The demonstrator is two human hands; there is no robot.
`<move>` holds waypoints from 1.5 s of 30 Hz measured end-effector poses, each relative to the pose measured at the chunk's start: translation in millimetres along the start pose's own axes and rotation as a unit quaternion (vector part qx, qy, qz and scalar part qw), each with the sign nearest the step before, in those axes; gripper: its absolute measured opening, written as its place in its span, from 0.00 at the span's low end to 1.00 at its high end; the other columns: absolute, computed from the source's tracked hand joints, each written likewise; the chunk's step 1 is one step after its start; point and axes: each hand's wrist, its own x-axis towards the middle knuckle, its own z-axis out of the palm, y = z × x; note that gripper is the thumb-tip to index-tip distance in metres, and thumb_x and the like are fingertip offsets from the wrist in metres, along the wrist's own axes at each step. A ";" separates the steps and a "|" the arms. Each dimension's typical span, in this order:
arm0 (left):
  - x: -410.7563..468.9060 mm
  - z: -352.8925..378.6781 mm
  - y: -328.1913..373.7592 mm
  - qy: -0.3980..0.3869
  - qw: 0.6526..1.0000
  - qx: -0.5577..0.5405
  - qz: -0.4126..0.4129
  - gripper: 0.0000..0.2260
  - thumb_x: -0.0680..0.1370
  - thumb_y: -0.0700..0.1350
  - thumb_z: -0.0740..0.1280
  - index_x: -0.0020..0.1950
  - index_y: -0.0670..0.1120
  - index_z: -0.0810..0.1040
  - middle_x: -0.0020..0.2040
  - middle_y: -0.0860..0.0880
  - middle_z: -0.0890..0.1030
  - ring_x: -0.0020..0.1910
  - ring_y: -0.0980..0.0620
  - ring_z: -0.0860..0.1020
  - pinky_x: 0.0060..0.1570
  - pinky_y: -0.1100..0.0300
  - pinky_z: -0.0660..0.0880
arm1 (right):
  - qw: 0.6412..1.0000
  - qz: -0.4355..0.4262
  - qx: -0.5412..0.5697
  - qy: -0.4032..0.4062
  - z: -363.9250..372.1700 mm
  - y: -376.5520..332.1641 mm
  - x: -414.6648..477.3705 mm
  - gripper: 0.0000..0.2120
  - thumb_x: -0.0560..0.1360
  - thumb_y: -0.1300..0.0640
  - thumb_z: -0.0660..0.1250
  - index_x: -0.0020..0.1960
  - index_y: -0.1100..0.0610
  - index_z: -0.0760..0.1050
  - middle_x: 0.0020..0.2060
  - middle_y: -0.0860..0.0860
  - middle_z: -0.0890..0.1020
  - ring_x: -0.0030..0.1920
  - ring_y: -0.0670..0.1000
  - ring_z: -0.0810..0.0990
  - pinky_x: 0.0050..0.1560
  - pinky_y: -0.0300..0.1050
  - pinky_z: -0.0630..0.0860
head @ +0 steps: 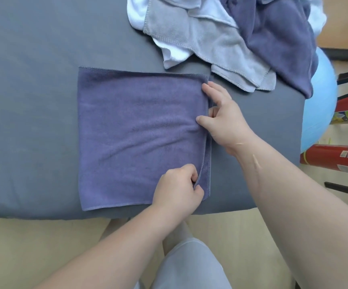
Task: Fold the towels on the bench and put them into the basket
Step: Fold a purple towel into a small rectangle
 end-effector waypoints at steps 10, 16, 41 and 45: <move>-5.1 -5.6 24.6 0.016 0.999 -0.041 0.029 0.05 0.69 0.42 0.66 0.37 0.46 0.69 0.31 0.50 0.75 0.36 0.45 0.75 0.36 0.48 0.76 | 0.999 -0.008 0.027 0.046 -10.5 -8.2 -6.6 0.35 0.72 0.72 0.63 0.77 0.56 0.66 0.75 0.41 0.64 0.33 0.40 0.70 0.44 0.31 0.71; -1.8 8.6 20.2 -0.015 0.997 -0.069 0.043 0.06 0.71 0.41 0.68 0.39 0.48 0.72 0.31 0.51 0.77 0.36 0.48 0.75 0.37 0.51 0.75 | 0.996 0.008 0.043 0.072 -12.1 4.5 -7.0 0.34 0.72 0.72 0.60 0.77 0.55 0.67 0.73 0.40 0.65 0.39 0.46 0.71 0.45 0.32 0.72; 33.5 -79.4 -75.4 0.164 0.935 0.294 0.112 0.42 0.74 0.70 0.60 0.81 0.48 0.56 0.81 0.44 0.53 0.80 0.39 0.51 0.75 0.36 0.48 | 0.906 -0.079 -0.377 0.176 39.0 16.0 -62.0 0.32 0.79 0.45 0.61 0.80 0.53 0.60 0.80 0.57 0.56 0.79 0.61 0.56 0.75 0.64 0.55; 40.4 -73.9 -87.4 0.084 0.909 0.397 0.093 0.53 0.68 0.80 0.50 0.81 0.49 0.39 0.82 0.46 0.37 0.80 0.41 0.37 0.75 0.32 0.45 | 0.862 -0.021 -0.504 0.048 44.6 61.1 -87.5 0.41 0.79 0.31 0.48 0.83 0.52 0.42 0.81 0.54 0.39 0.81 0.58 0.38 0.77 0.69 0.43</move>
